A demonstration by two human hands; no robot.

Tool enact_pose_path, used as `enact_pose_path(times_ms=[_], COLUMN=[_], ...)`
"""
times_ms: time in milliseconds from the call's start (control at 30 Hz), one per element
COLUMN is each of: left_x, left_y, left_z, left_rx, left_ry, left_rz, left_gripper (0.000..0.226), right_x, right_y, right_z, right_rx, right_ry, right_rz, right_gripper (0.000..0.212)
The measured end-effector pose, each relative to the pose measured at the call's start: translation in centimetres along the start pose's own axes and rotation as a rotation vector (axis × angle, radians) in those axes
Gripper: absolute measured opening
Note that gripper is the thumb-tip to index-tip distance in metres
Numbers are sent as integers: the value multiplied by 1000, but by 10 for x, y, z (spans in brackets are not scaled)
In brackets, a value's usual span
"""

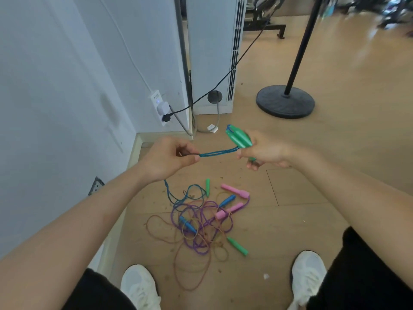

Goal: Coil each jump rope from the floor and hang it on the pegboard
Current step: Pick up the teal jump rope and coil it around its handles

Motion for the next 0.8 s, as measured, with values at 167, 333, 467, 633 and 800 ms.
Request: enact_pose_path(times_ms=[167,333,467,633,800], left_x=[2,3,5,12,13], left_y=[7,10,12,8,-1], left_z=[24,35,44,43,24], left_rx=[-103,-168,-218,-237,-171], left_ry=[46,73,19,-3,36], left_rz=[-16,31,100,148,109], left_gripper=[2,7,10,12,12], right_x=[-21,-61,-79,-85,-71], right_y=[-1,11,20,32,41], right_z=[5,5,-15,-39,-50], right_rx=[19,32,216,344,380], right_ry=[206,429,561,610,570], right_rz=[-55,-265,-288,-217,-128], right_gripper=[29,26,27,31,22])
Point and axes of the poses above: each hand's wrist, its own y-axis away from the middle knuckle, its own x-axis out of the back of the hand, z = x × y, the point moved 10 cm from there along -y, towards the middle knuckle, and after that the axes turned 4 degrees about y, right-handed, at the moved point
